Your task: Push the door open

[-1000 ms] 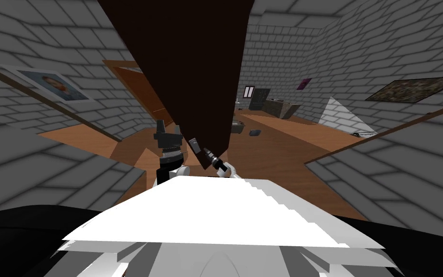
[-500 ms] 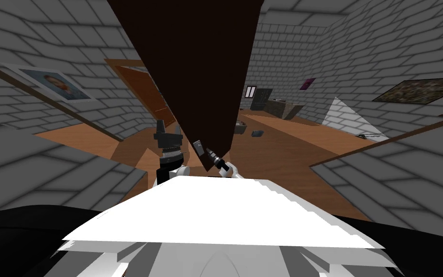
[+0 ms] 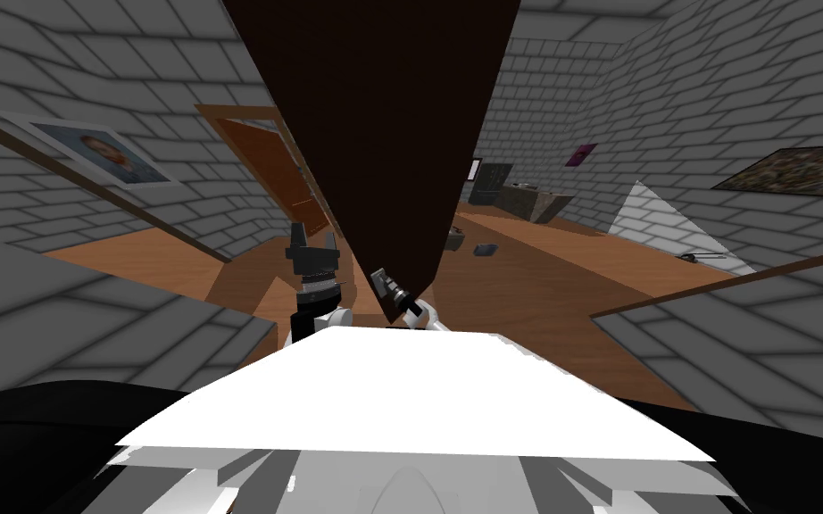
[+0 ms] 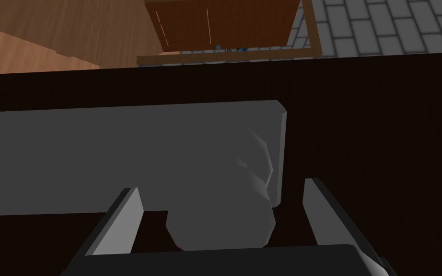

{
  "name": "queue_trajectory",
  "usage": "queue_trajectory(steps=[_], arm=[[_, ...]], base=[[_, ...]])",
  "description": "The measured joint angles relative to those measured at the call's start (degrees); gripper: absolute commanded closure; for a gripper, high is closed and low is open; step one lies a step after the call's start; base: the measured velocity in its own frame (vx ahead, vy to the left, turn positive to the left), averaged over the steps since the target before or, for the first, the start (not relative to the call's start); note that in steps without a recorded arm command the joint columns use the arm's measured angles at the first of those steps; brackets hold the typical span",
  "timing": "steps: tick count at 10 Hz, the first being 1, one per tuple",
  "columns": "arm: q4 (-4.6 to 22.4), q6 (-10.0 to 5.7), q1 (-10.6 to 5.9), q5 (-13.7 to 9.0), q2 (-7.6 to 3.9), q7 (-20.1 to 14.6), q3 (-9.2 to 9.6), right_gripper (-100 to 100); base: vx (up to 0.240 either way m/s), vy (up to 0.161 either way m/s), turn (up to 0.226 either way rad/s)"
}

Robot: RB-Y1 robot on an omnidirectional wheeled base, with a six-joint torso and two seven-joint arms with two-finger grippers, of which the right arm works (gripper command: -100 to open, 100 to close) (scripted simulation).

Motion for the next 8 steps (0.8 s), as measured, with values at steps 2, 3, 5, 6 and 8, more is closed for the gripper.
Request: queue_trajectory(steps=[2, 3, 5, 6, 8], arm=[[-0.2, -0.14, -0.15, 0.0, 0.16, 0.0, -0.04, 100], [-0.1, -0.11, -0.09, 0.0, 0.08, 0.0, -0.03, 100], [0.0, 0.02, -0.03, 0.0, 0.0, 0.1, 0.03, 100], [0.1, 0.05, 0.02, 0.0, -0.04, 0.1, 0.04, 100], [0.2, -0.1, -0.03, 0.0, -0.69, 0.1, -0.41, 100]], base=[[-0.015, -0.019, 0.001], [-0.017, -0.025, 0.012], [-0.008, -0.01, -0.004], [0.0, 0.0, 0.0], [0.017, 0.138, -0.049]])
